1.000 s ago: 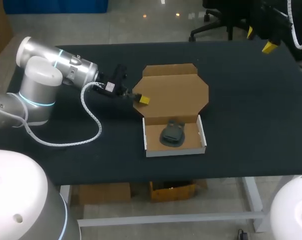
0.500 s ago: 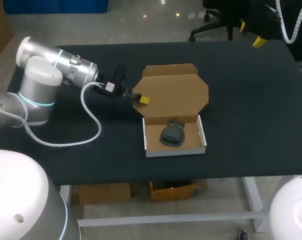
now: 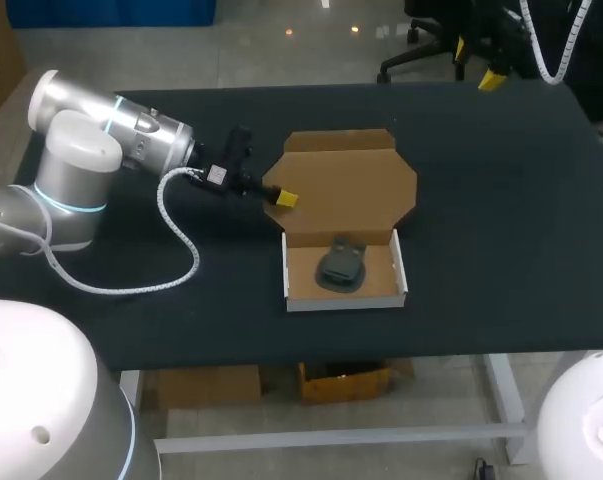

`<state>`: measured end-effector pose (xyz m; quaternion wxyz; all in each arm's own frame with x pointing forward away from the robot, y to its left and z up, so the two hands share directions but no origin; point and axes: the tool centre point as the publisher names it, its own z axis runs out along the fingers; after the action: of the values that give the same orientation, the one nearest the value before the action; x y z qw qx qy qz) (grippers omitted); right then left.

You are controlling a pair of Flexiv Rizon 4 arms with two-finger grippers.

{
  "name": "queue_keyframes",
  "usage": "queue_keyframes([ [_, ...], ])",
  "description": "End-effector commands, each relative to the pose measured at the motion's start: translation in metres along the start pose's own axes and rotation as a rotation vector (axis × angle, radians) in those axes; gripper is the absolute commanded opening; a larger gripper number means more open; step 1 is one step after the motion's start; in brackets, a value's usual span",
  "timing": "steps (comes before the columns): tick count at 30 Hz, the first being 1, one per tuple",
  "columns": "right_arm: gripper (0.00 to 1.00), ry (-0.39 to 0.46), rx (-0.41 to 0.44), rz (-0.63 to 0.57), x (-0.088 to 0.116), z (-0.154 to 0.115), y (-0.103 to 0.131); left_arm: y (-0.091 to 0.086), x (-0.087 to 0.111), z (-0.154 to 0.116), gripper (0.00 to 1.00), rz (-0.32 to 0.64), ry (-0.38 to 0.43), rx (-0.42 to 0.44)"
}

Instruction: Assemble the packaging by folding the flat box into shape, placing the metal phone stand inside, and closing the box properly

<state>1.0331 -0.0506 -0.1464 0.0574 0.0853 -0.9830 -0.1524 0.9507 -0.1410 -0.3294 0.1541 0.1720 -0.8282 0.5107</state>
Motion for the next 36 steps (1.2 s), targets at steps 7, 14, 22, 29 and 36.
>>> queue_keyframes([
  [7, 1.00, -0.008, 0.016, -0.017, -0.004, 0.004, 0.016, 0.005, 0.009, -0.004, 0.00, 0.097, -0.056, 0.034],
  [14, 1.00, -0.007, 0.014, -0.036, -0.008, 0.007, 0.026, 0.007, 0.010, -0.002, 0.00, 0.139, -0.081, 0.024],
  [22, 1.00, -0.009, 0.012, -0.049, -0.011, 0.010, 0.034, 0.007, 0.012, 0.000, 0.00, 0.232, -0.091, 0.017],
  [29, 1.00, -0.009, 0.011, -0.059, -0.012, 0.013, 0.041, 0.007, 0.013, 0.000, 0.00, 0.294, -0.097, 0.002],
  [36, 1.00, -0.003, 0.024, -0.063, -0.015, 0.017, 0.050, 0.008, 0.015, 0.002, 0.00, 0.340, -0.090, -0.022],
])
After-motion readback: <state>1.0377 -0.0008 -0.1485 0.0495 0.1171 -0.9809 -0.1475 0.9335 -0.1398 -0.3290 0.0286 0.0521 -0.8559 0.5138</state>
